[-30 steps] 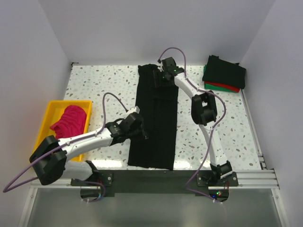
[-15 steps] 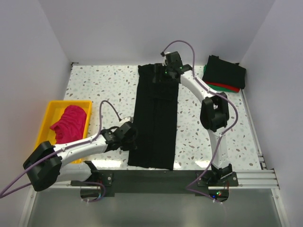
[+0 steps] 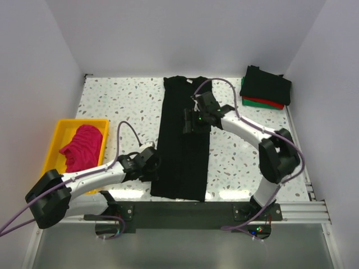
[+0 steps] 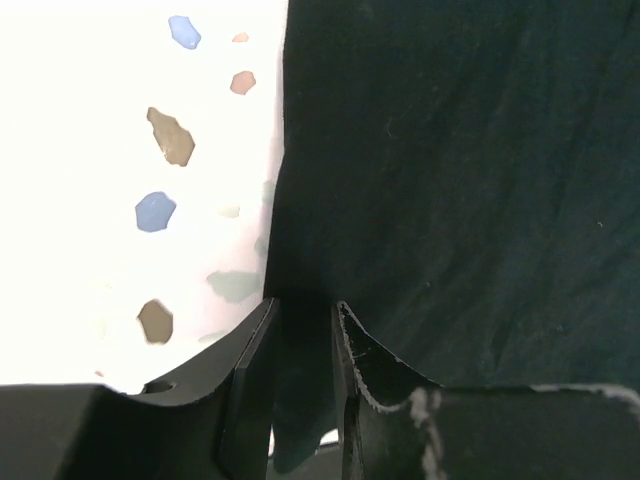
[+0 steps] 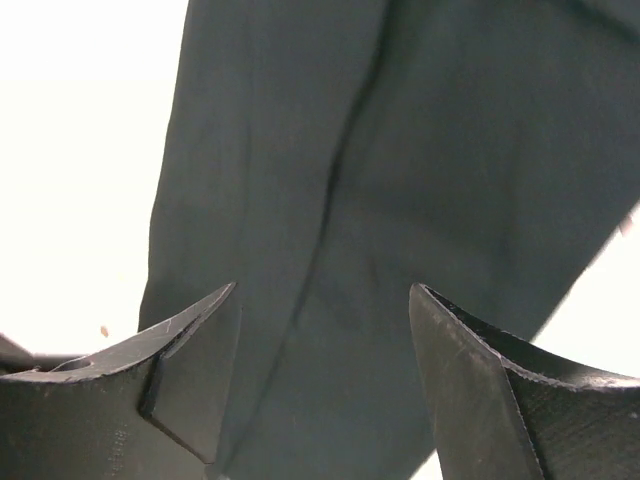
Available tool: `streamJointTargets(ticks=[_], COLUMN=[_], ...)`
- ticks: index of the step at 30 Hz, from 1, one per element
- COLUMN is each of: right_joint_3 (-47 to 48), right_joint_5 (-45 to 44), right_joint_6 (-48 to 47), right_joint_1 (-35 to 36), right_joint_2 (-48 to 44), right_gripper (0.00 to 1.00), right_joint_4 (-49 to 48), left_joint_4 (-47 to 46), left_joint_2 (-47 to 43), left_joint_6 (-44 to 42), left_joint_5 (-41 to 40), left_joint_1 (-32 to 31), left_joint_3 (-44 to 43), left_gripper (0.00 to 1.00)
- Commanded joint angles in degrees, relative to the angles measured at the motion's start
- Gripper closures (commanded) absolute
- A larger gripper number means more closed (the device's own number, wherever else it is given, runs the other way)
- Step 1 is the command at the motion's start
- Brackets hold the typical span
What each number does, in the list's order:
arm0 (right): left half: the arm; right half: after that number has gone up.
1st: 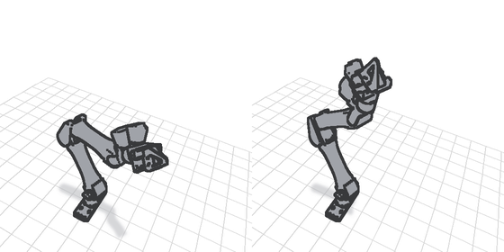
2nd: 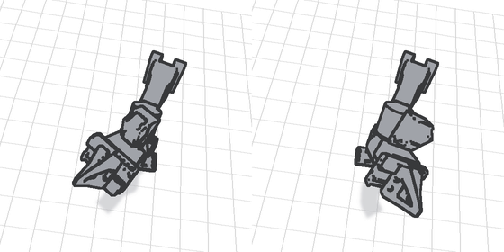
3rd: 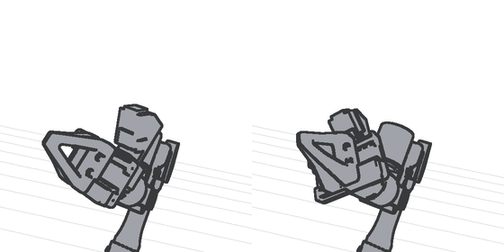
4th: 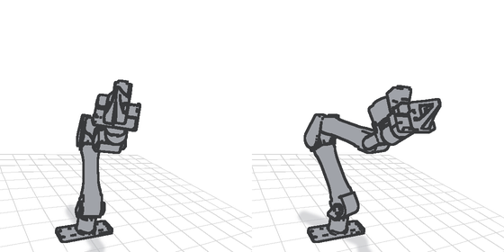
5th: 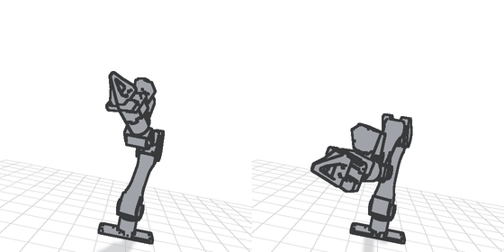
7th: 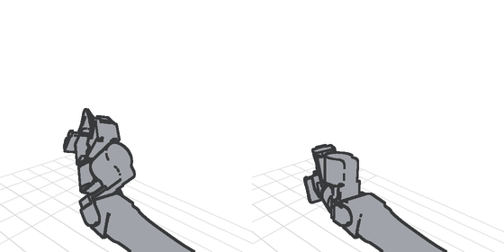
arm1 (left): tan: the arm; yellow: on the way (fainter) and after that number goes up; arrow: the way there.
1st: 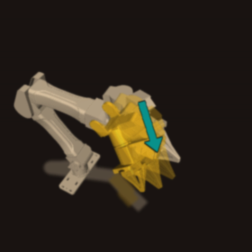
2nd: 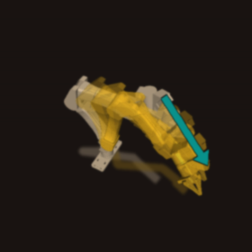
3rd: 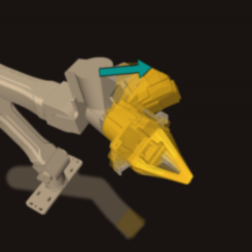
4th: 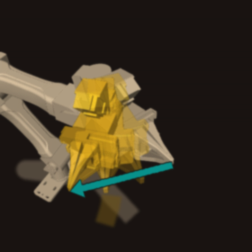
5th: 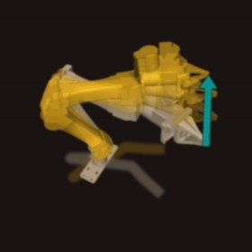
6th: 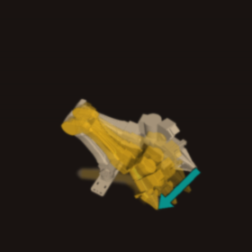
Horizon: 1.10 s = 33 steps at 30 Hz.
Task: Fold and stack the t-shirts
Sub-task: Fold the tshirt
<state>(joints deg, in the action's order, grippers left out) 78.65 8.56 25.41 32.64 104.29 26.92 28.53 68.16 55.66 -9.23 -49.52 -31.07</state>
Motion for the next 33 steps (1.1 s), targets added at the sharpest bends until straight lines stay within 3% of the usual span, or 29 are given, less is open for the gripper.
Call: streamJointTargets(ticks=[1, 5, 12, 23, 26, 33], right_joint_3=[-7.7, -18.4, -28.4, -33.1, -34.2, -32.6], right_joint_5=[0.5, 1.5, 2.8, 3.5, 3.0, -3.0], right_joint_6=[1.8, 3.1, 7.3, 7.0, 7.1, 6.8], right_joint_1=[-0.6, 1.5, 7.0, 8.0, 8.0, 8.0], right_joint_2=[-11.8, -18.8, -27.7, -34.9, -35.6, -36.4], right_gripper=[0.28, 0.28, 0.28, 0.28, 0.28, 0.28], right_joint_4=[-2.4, -2.1, -3.1, 3.1, 3.2, 4.9], left_joint_4=[2.8, 2.4, 0.5, 0.9, 1.3, 7.1], left_joint_2=[-3.5, -4.5, -2.7, -2.7, -3.1, -6.9], left_joint_6=[-2.5, -3.8, -4.5, -4.7, -4.8, -5.6], left_joint_5=[-1.3, 0.8, 4.6, 6.9, 6.7, 3.0], left_joint_1=[0.2, 0.3, 0.2, 0.2, 0.1, 0.1], left_joint_3=[-3.4, -4.3, -1.8, 2.9, 2.7, -2.8], left_gripper=[0.68, 0.69, 0.75, 0.71, 0.64, 0.62])
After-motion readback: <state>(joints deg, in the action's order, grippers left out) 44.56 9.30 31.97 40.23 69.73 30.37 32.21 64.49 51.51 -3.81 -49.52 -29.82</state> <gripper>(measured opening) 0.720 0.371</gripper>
